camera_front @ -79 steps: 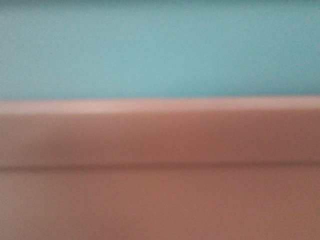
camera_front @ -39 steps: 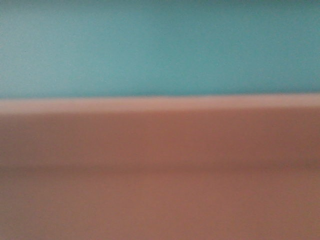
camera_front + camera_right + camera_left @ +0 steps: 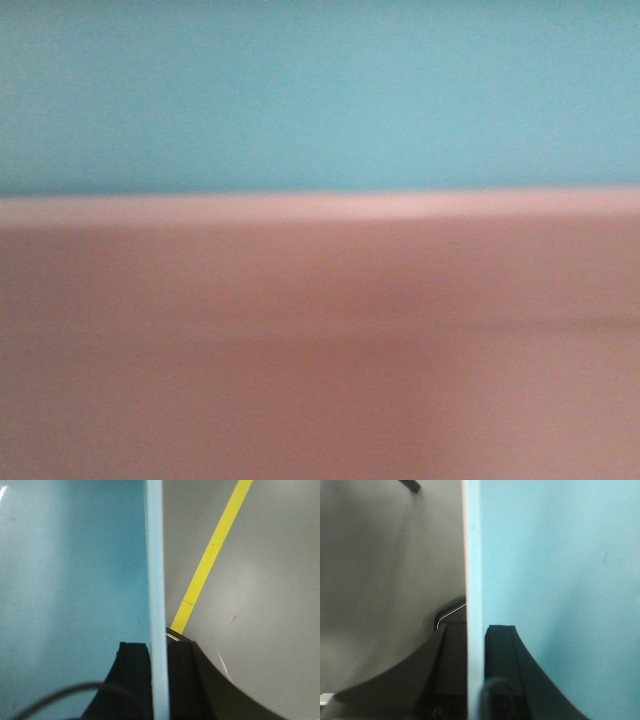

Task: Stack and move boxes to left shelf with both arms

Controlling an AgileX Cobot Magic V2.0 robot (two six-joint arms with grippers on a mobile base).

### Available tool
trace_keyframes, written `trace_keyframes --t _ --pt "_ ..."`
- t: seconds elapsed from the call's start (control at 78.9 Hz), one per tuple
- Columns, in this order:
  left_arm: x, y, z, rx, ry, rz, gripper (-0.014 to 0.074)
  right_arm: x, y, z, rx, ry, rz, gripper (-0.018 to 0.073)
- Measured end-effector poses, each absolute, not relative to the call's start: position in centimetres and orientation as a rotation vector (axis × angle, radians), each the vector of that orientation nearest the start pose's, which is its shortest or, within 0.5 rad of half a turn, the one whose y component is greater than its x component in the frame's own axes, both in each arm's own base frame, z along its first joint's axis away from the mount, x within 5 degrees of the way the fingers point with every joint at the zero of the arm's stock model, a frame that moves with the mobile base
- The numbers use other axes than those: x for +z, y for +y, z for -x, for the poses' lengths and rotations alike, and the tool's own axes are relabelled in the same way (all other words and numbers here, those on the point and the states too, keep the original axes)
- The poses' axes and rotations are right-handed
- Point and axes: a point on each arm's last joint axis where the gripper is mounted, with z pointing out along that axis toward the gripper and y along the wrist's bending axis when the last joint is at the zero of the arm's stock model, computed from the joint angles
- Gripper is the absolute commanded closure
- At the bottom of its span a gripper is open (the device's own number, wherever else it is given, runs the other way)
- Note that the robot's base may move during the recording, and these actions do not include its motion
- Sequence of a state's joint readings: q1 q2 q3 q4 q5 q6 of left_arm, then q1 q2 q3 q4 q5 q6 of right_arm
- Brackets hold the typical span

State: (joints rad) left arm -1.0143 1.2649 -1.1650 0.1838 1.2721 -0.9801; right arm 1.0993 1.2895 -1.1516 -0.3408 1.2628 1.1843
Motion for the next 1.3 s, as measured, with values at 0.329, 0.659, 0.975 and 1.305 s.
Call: trace_keyframes --t 0.329,0.659,0.975,1.305 --pt "33.68 -18.55 -13.41 -0.201 2.826 -0.089 0.0603 33.17 19.46 -13.18 0.129 2.726 -0.032 0.0489" --pt "33.68 -18.55 -13.41 -0.201 2.826 -0.089 0.0603 33.17 19.46 -13.18 0.13 2.726 -0.034 0.0489" --pt "33.68 -18.55 -13.41 -0.201 2.826 -0.089 0.0603 33.17 19.46 -13.18 0.13 2.726 -0.034 0.0489" --pt "33.68 -18.55 -13.41 -0.201 2.826 -0.089 0.0603 33.17 19.46 -13.18 0.13 2.726 -0.034 0.0489"
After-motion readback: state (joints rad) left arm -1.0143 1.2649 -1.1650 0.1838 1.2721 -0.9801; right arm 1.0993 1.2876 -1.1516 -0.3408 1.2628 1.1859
